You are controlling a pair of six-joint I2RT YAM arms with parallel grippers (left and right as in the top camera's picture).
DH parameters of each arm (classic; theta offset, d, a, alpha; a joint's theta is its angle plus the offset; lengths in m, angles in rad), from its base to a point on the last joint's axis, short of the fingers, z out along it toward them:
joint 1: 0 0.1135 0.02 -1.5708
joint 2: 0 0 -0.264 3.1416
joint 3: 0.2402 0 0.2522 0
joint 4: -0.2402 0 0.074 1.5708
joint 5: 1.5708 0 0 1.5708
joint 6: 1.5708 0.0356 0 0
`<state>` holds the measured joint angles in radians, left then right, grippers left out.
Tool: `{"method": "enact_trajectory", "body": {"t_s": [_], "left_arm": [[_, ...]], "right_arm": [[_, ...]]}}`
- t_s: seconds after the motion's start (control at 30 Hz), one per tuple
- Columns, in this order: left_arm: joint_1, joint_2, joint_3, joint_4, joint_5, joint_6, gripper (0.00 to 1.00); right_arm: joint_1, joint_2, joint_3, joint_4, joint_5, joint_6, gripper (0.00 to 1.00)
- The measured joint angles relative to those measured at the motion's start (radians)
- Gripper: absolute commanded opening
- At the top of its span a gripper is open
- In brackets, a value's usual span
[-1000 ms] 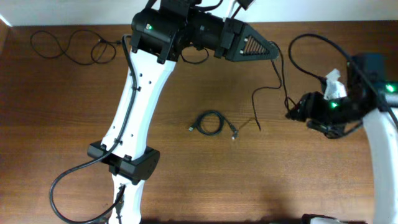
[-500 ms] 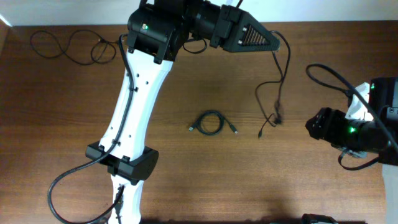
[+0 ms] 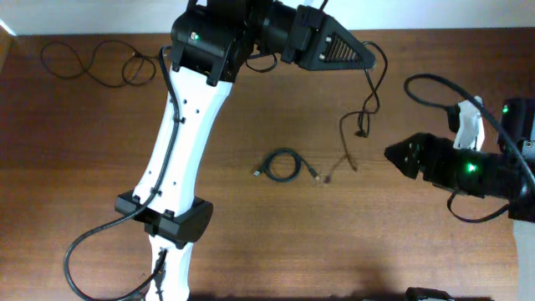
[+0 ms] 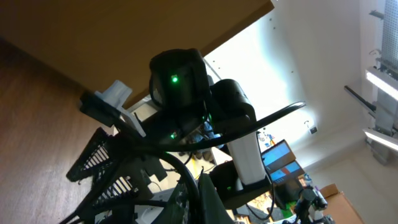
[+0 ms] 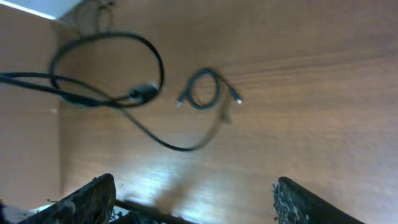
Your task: Untangle cables
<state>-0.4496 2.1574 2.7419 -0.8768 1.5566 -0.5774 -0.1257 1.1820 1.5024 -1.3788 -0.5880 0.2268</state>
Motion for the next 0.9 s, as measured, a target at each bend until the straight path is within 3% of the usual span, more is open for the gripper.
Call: {"method": "enact_trajectory", "body": {"t_s": [0.3, 0.4, 0.63, 0.9], "left_arm": [[-0.033, 0.0, 0.0, 0.0, 0.0, 0.0, 0.0], [-0.032, 0.0, 0.0, 0.0, 0.0, 0.0, 0.0], [-0.035, 0.0, 0.0, -0.001, -0.035, 0.0, 0.0], [-0.049, 0.0, 0.001, -0.043, -0.091, -0.007, 0.0]], "right_arm": [[0.002, 0.058, 0.0, 0.021, -0.043, -0.038, 0.82], [0.026, 0.069, 0.0, 0.035, -0.054, -0.101, 0.77], [0.069, 0.068, 0.0, 0.11, -0.003, -0.199, 0.45], [0.069, 0.025, 0.0, 0.169, -0.012, -0.39, 0.59]]}}
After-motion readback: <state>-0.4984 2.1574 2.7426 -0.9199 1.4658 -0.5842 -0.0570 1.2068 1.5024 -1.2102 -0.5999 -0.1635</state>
